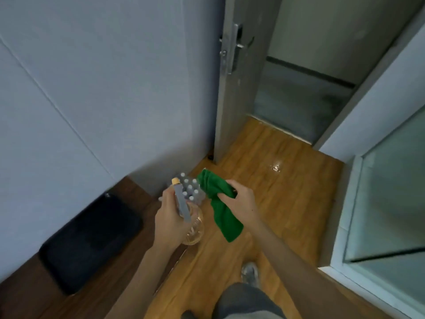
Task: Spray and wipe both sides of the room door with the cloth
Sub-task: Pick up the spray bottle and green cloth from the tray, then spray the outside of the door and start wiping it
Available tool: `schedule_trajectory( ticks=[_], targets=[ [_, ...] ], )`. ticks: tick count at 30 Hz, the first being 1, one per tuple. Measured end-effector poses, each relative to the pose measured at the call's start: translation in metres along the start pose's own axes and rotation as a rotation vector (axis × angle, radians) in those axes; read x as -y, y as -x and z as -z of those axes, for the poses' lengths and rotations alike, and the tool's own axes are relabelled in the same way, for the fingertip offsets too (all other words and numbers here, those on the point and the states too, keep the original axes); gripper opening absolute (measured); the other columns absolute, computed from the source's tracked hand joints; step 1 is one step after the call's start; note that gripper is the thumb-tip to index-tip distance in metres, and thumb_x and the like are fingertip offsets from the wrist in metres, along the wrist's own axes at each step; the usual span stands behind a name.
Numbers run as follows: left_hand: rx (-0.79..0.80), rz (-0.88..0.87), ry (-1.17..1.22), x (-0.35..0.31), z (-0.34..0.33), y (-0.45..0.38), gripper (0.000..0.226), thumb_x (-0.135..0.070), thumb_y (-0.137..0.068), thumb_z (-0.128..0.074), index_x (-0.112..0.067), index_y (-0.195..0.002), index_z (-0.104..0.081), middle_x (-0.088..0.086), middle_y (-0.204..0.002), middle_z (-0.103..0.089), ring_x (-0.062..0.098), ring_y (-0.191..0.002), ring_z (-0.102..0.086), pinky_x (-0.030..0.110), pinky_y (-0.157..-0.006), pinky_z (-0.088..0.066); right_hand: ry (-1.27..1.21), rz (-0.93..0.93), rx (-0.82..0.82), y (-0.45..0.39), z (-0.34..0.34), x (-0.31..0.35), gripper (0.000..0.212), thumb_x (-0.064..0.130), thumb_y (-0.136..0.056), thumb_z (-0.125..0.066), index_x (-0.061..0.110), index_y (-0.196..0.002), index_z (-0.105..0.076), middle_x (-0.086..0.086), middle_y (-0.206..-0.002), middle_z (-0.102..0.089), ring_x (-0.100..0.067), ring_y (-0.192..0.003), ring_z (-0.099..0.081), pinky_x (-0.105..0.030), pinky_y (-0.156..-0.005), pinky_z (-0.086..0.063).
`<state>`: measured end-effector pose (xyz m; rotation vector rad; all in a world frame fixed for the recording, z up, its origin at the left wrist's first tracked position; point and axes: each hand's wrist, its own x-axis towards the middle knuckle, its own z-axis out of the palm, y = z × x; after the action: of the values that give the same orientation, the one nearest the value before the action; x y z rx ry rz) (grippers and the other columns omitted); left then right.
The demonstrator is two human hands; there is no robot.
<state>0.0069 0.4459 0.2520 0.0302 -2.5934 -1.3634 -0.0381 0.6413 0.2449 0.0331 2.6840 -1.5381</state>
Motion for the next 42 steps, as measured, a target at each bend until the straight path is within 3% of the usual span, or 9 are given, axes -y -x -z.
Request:
schedule_trajectory(
  ticks=[5, 10, 16, 24, 28, 35, 42],
  targets=[
    [0.134, -0.088, 0.024, -0.047, -0.099, -0.055, 0.055, -0.016, -0.078, -0.077, -0.028, -0.118, -0.041, -0.008, -0.081, -0.056, 0.007, -0.069, -0.059, 0.022, -0.053, -0.048, -0.094, -0.083, -0.097, -0.035, 0.082, -0.056, 0.022, 0.016, -0.084, -0.071, 0.024, -0.105, -0.067, 0.011, -0.092, -0.069, 0.0, -0.082, -0.063, -0.023, -0.073, -0.054],
    [0.148, -0.068, 0.059, -0.102, -0.202, -0.12, 0.056, -0.019, -0.079, -0.078, -0.032, -0.12, -0.042, -0.008, -0.077, -0.06, 0.007, -0.07, -0.062, 0.028, -0.057, -0.054, -0.136, -0.105, -0.101, -0.102, 0.175, -0.105, 0.025, 0.015, -0.085, -0.071, 0.025, -0.107, -0.067, 0.009, -0.093, -0.07, -0.006, -0.082, -0.065, -0.035, -0.074, -0.057],
    [0.158, -0.094, 0.086, -0.169, -0.299, -0.203, 0.057, -0.016, -0.079, -0.078, -0.026, -0.123, -0.043, -0.009, -0.076, -0.058, 0.001, -0.073, -0.06, 0.016, -0.057, -0.049, -0.13, -0.057, -0.133, -0.191, 0.283, -0.136, 0.022, 0.015, -0.085, -0.07, 0.025, -0.104, -0.067, 0.008, -0.091, -0.069, -0.006, -0.08, -0.065, -0.034, -0.071, -0.057],
    [0.179, -0.096, 0.086, -0.207, -0.4, -0.321, 0.055, -0.02, -0.08, -0.077, -0.03, -0.12, -0.04, -0.009, -0.078, -0.06, 0.004, -0.073, -0.06, 0.016, -0.055, -0.047, -0.116, -0.036, -0.181, -0.324, 0.367, -0.175, 0.026, 0.015, -0.086, -0.07, 0.024, -0.111, -0.065, 0.012, -0.096, -0.068, 0.001, -0.084, -0.063, -0.021, -0.072, -0.055],
    [0.174, -0.116, 0.086, -0.207, -0.453, -0.396, 0.057, -0.019, -0.079, -0.077, -0.035, -0.117, -0.037, -0.01, -0.079, -0.059, 0.005, -0.075, -0.06, 0.021, -0.056, -0.048, -0.082, -0.033, -0.17, -0.406, 0.395, -0.194, 0.027, 0.015, -0.086, -0.07, 0.022, -0.112, -0.066, 0.015, -0.094, -0.067, 0.003, -0.084, -0.063, -0.019, -0.07, -0.055],
    [0.143, -0.053, 0.102, -0.214, -0.527, -0.538, 0.062, -0.024, -0.076, -0.08, -0.024, -0.126, -0.043, -0.011, -0.085, -0.059, 0.004, -0.074, -0.062, 0.026, -0.062, -0.049, 0.062, 0.023, -0.14, -0.561, 0.448, -0.201, 0.027, 0.015, -0.086, -0.07, 0.019, -0.112, -0.067, 0.018, -0.089, -0.063, 0.012, -0.079, -0.058, -0.007, -0.063, -0.046],
    [0.089, 0.02, 0.015, -0.221, -0.582, -0.634, 0.064, -0.025, -0.078, -0.078, -0.018, -0.13, -0.041, 0.004, -0.093, -0.058, 0.017, -0.07, -0.061, 0.038, -0.063, -0.051, 0.107, 0.061, -0.047, -0.69, 0.481, -0.222, 0.026, 0.014, -0.085, -0.07, 0.018, -0.11, -0.068, 0.016, -0.086, -0.064, 0.01, -0.076, -0.058, -0.006, -0.062, -0.042]
  ],
)
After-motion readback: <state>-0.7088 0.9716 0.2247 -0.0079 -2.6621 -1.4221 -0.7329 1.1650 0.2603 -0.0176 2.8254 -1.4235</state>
